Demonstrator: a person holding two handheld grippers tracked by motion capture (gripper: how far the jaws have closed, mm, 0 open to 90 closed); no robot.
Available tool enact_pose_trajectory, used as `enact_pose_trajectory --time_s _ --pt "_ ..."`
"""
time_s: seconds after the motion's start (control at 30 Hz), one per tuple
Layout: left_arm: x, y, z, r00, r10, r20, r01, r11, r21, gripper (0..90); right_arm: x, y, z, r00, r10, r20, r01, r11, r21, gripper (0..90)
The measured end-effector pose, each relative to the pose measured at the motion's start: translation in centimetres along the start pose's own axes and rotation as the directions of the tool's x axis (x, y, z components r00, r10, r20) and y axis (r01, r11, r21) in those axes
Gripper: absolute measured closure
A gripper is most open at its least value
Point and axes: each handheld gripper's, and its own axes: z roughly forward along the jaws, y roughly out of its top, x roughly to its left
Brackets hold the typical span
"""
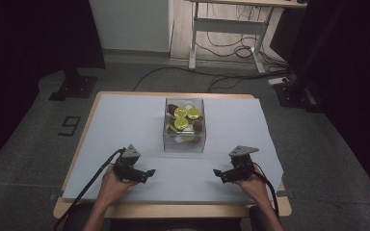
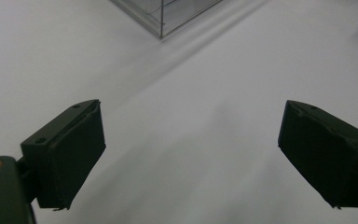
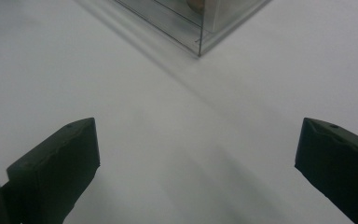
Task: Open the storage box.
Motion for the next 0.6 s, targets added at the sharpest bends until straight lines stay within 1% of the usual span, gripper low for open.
enact_pose_trajectory --time_s 0.03,0.13,0.17,0.33,0.43,0.6 --pt "-0.1 0.2 0.1 1.0 0.003 0.0 -0.003 1.0 0.0 7.2 0.1 0.1 0.0 1.0 0.003 -0.002 -0.003 1.0 0.0 0.0" --pt "-0.2 0.7 0.3 0.9999 0.014 0.005 -0.014 0.9999 0.003 8.5 0.4 0.7 0.3 0.9999 -0.007 -0.011 0.007 1.0 -0.002 0.0" --pt "-0.4 1.1 0.4 0.9998 0.012 0.014 -0.012 0.9999 -0.002 9.2 0.5 0.8 0.4 0.9999 -0.005 -0.011 0.005 1.0 -0.002 0.2" --pt "-0.6 1.8 0.7 0.9996 0.024 0.016 -0.024 0.9997 -0.001 11.1 0.7 1.4 0.6 0.9998 -0.001 -0.021 0.001 1.0 -0.011 0.5" --pt "-0.8 2.4 0.9 0.9992 0.033 0.022 -0.033 0.9994 -0.007 13.4 1.0 1.9 0.8 0.9995 -0.012 -0.03 0.011 1.0 -0.019 0.5" --pt "-1.0 3.2 1.3 0.9985 0.05 0.022 -0.049 0.9988 -0.007 14.3 1.3 2.7 1.0 0.9988 -0.022 -0.044 0.02 0.999 -0.032 0.7"
